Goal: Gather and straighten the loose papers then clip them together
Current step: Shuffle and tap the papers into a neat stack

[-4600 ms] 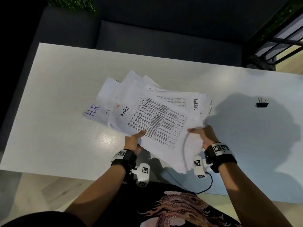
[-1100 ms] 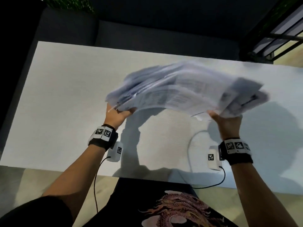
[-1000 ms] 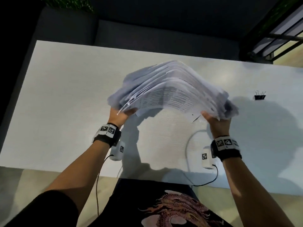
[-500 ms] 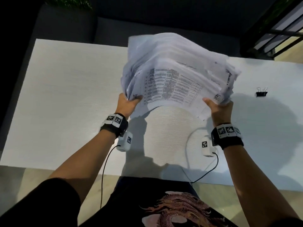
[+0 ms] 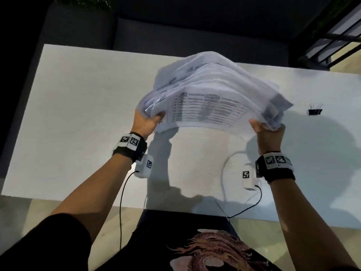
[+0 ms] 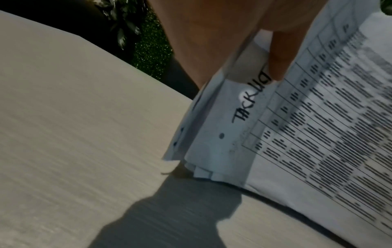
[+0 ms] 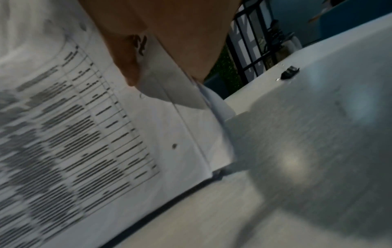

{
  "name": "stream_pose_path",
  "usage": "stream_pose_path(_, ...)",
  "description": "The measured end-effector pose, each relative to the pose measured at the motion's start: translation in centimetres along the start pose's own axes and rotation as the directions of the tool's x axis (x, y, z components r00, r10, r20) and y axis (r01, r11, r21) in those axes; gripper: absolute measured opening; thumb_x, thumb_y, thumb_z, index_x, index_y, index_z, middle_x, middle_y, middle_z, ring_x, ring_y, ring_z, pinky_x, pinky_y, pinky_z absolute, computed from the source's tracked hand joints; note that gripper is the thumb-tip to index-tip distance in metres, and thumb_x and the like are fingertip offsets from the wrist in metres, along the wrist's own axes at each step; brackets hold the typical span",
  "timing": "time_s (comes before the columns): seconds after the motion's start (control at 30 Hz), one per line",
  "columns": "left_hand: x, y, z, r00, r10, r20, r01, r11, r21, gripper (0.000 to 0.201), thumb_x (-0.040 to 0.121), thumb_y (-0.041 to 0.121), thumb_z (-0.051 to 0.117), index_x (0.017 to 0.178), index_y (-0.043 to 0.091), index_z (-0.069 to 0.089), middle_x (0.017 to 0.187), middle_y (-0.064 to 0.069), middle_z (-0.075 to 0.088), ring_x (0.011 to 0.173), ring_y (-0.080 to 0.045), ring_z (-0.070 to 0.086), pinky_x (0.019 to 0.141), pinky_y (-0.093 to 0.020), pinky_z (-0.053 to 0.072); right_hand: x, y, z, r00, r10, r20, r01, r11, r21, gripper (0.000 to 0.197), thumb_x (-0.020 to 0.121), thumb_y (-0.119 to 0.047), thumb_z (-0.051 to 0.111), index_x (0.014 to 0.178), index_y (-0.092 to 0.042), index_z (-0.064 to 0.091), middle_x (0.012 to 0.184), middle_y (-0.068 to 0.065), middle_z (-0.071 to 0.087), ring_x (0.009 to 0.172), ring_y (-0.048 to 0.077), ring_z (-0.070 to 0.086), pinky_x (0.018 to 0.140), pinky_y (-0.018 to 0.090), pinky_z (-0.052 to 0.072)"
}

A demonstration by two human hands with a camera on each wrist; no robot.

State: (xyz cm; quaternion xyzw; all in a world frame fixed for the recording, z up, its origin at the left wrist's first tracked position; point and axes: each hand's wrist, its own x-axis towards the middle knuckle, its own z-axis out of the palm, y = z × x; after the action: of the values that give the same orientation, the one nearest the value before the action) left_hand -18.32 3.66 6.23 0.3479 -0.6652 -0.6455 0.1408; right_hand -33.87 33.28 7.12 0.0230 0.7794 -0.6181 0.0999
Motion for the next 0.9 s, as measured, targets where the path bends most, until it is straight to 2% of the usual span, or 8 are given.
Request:
stream_pose_path(0.1, -0.1, -1.0, -1.6, 0.995, -0.038, 0.089, 0.035, 0.999, 0.033, 0.054, 0.068, -0.008, 0.079, 0.110, 0.021, 0.059, 0.103, 0.009, 0.067, 0.094, 0.002, 0.066, 0.081, -0.025, 0.057, 0.7, 1.2, -2.3, 0.999, 0.030, 0.032, -0.028, 0.998, -0.048, 0.020, 0.065, -0.009, 0.077, 0.079, -0.016, 0.064, 0.065, -0.018, 0.065, 0.061, -0.002, 0.057, 0.061, 0.021, 0.049)
stream_pose_path(0.2, -0.5, -1.8, -0.7, 0.976, -0.169, 0.135, 0.164, 0.985, 0.048, 0.057, 0.065, -0.004, 0.083, 0.109, 0.022, 0.059, 0.104, 0.003, 0.066, 0.088, 0.005, 0.066, 0.088, -0.033, 0.057, 0.6, 1.3, -1.5, 0.998, 0.028, 0.061, -0.025, 0.999, -0.046, 0.046, 0.068, -0.002, 0.080, 0.108, -0.009, 0.058, 0.095, -0.002, 0.068, 0.079, 0.001, 0.066, 0.079, 0.025, 0.055)
stream_pose_path(0.37, 0.5, 0.3, 1.6, 0.993, -0.119, -0.013, 0.118, 0.991, -0.062, 0.042, 0.074, -0.005, 0.076, 0.093, 0.027, 0.057, 0.092, 0.001, 0.063, 0.090, -0.019, 0.062, 0.078, -0.038, 0.057, 1.0, -1.5, 1.5, 0.999, -0.045, 0.018, 0.044, 0.998, 0.042, 0.032, 0.076, 0.008, 0.071, 0.075, -0.020, 0.057, 0.082, -0.013, 0.064, 0.065, -0.011, 0.062, 0.075, 0.021, 0.049)
stream_pose_path(0.47, 0.8, 0.4, 0.2, 0.991, -0.089, -0.103, 0.071, 0.983, -0.168, 0.044, 0.073, -0.007, 0.077, 0.101, 0.021, 0.059, 0.100, 0.000, 0.065, 0.093, -0.013, 0.064, 0.083, -0.035, 0.057, 1.9, -2.3, -0.1, 0.993, -0.105, 0.062, 0.103, 0.994, 0.031, 0.031, 0.073, 0.003, 0.075, 0.073, -0.025, 0.061, 0.070, -0.021, 0.067, 0.065, -0.002, 0.061, 0.064, 0.014, 0.050)
stream_pose_path(0.63, 1.0, -0.7, -1.3, 0.998, -0.066, 0.022, 0.066, 0.998, 0.000, 0.061, 0.066, -0.011, 0.080, 0.122, -0.001, 0.057, 0.114, -0.007, 0.064, 0.095, 0.000, 0.067, 0.083, -0.027, 0.059, 1.9, -0.4, -0.3, 0.981, -0.104, 0.165, 0.115, 0.992, -0.057, 0.028, 0.071, -0.002, 0.079, 0.076, -0.025, 0.065, 0.073, -0.025, 0.070, 0.070, -0.003, 0.065, 0.068, 0.016, 0.052)
stream_pose_path(0.73, 1.5, -1.4, 0.0, 0.989, -0.145, -0.038, 0.144, 0.989, -0.019, 0.069, 0.066, -0.005, 0.083, 0.127, -0.001, 0.051, 0.119, -0.013, 0.063, 0.103, -0.011, 0.067, 0.082, -0.031, 0.060, 1.9, 0.5, 1.4, 0.990, -0.080, 0.112, 0.088, 0.994, -0.065, 0.031, 0.074, -0.003, 0.078, 0.079, -0.033, 0.070, 0.075, -0.024, 0.070, 0.074, 0.001, 0.065, 0.073, 0.021, 0.054)
stream_pose_path(0.8, 1.8, -1.7, 0.1, 0.980, -0.172, -0.096, 0.164, 0.983, -0.084, 0.069, 0.066, -0.001, 0.083, 0.127, 0.000, 0.051, 0.118, -0.014, 0.065, 0.104, -0.020, 0.067, 0.083, -0.034, 0.060, 2.1, 0.2, 1.3, 0.997, -0.047, 0.063, 0.051, 0.997, -0.057, 0.023, 0.073, -0.007, 0.079, 0.075, -0.028, 0.069, 0.069, -0.023, 0.069, 0.067, 0.000, 0.062, 0.069, 0.025, 0.052)
stream_pose_path(0.9, 1.3, -2.0, -1.0, 0.977, -0.203, -0.066, 0.199, 0.978, -0.055, 0.064, 0.065, 0.000, 0.085, 0.122, 0.005, 0.056, 0.111, -0.007, 0.068, 0.098, -0.013, 0.069, 0.079, -0.025, 0.059, 2.3, 0.2, -0.5, 0.996, -0.034, 0.087, 0.041, 0.996, -0.077, 0.030, 0.071, -0.001, 0.080, 0.083, -0.023, 0.065, 0.072, -0.028, 0.070, 0.068, -0.007, 0.063, 0.068, 0.016, 0.050)
